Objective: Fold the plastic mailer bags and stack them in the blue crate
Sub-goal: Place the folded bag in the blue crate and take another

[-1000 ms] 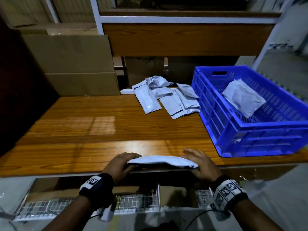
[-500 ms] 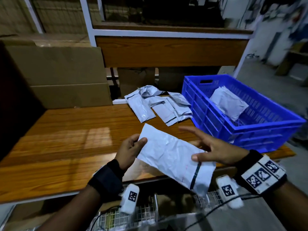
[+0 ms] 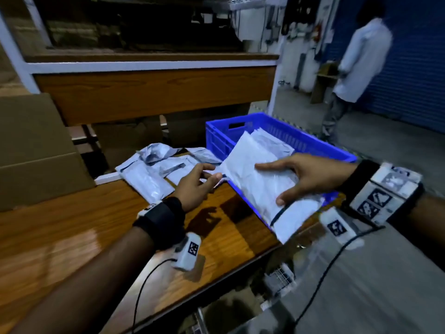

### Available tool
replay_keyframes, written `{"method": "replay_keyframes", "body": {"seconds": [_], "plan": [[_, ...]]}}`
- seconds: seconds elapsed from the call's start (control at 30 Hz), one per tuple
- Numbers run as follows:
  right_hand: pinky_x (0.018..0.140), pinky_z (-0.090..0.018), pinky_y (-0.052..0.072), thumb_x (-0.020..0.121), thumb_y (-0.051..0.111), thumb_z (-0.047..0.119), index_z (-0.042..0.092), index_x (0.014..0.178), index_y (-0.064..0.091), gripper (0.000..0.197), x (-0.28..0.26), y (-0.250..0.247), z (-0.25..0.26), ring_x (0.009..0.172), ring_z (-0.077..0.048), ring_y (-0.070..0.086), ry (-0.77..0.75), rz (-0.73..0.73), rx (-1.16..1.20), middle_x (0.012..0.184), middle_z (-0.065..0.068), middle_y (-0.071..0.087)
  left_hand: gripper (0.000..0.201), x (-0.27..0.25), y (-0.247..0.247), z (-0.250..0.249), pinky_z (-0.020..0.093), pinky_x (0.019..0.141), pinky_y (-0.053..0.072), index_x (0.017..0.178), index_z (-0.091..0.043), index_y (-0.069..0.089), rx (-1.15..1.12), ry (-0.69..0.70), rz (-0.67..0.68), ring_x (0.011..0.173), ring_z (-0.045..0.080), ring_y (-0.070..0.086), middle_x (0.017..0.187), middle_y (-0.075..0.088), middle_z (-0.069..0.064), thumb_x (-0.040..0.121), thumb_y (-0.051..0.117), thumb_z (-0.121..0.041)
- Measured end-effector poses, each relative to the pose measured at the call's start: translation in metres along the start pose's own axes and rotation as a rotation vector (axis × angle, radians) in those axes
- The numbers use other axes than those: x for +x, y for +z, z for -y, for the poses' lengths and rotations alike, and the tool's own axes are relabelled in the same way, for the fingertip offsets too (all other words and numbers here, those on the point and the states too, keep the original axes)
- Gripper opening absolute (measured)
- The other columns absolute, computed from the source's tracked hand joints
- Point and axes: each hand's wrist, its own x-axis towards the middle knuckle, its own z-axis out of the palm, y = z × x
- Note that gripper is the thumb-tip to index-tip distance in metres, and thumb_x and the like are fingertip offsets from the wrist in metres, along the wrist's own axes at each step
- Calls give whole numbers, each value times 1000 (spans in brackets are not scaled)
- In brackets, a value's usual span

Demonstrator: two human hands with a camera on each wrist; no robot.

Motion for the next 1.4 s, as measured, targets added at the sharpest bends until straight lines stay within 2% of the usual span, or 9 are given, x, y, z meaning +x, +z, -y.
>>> {"method": "replay_keyframes", "body": {"seconds": [0.17, 0.4, 0.57, 0.67, 0.9, 1.03, 1.13, 1.23, 1.4], "plan": [[85, -6, 26, 69, 81, 44, 29, 148, 38, 91, 53, -77, -69, 121, 4, 37, 131, -53, -135, 141, 18, 42, 57, 71, 33, -6, 30, 89, 46, 135, -19, 44, 323, 42, 106, 109, 17, 58, 128, 56, 1, 90, 57, -51], [114, -32, 25, 65, 83, 54, 36, 150, 30, 102, 187, -137, -178, 140, -19, 32, 237, 124, -310, 156, 4, 31, 77, 164, 81, -8, 36, 113, 23, 148, -10, 26, 614, -49, 89, 140, 30, 27, 155, 26, 16, 91, 48, -57], [113, -37, 29, 70, 81, 52, 29, 153, 25, 103, 275, -122, -235, 140, -23, 34, 215, 235, -406, 157, -4, 30, 83, 186, 107, -2, 33, 117, 2, 152, -6, 15, 763, -108, 79, 147, 27, 1, 161, 1, 15, 94, 42, -58], [116, -36, 24, 72, 80, 50, 25, 154, 24, 102, 312, -96, -264, 144, -24, 28, 205, 296, -409, 158, -5, 27, 96, 187, 108, 7, 27, 116, -6, 152, -6, 14, 802, -76, 72, 148, 23, -3, 161, -1, 13, 85, 28, -74], [117, -37, 22, 62, 82, 60, 17, 155, 16, 122, 349, -39, -304, 146, -28, 21, 252, 416, -556, 160, -14, 19, 114, 181, 105, 5, 12, 106, -17, 154, -13, 4, 859, -30, 56, 147, 15, -7, 162, -5, 5, 68, -7, -87], [118, -51, 16, 69, 70, 70, 33, 154, 9, 112, 349, -32, -315, 148, -39, 2, 275, 384, -722, 159, -24, -9, 106, 182, 105, 3, 8, 103, -21, 154, -14, 2, 876, -41, 65, 147, 13, -9, 161, -7, 4, 73, 0, -83], [108, -53, 31, 72, 65, 73, 45, 151, 13, 99, 338, -34, -309, 147, -42, 6, 212, 250, -912, 159, -17, -21, 111, 183, 106, 7, 14, 110, -15, 154, -15, 1, 874, -57, 59, 147, 12, -10, 162, -8, 2, 69, -6, -87], [109, -59, 25, 79, 60, 69, 40, 152, 11, 93, 334, -29, -310, 147, -35, 4, 205, 273, -984, 163, -2, -10, 109, 180, 107, 8, 20, 115, -5, 154, -17, 0, 857, -67, 44, 147, 10, -10, 162, -8, -1, 70, -4, -87], [112, -65, 10, 89, 47, 63, 29, 154, 12, 81, 320, -21, -317, 147, -33, 5, 225, 242, -1002, 162, -2, 10, 94, 175, 105, 3, 18, 113, -3, 154, -20, 2, 837, -93, 30, 147, 8, -6, 162, -5, -4, 80, 14, -77]]}}
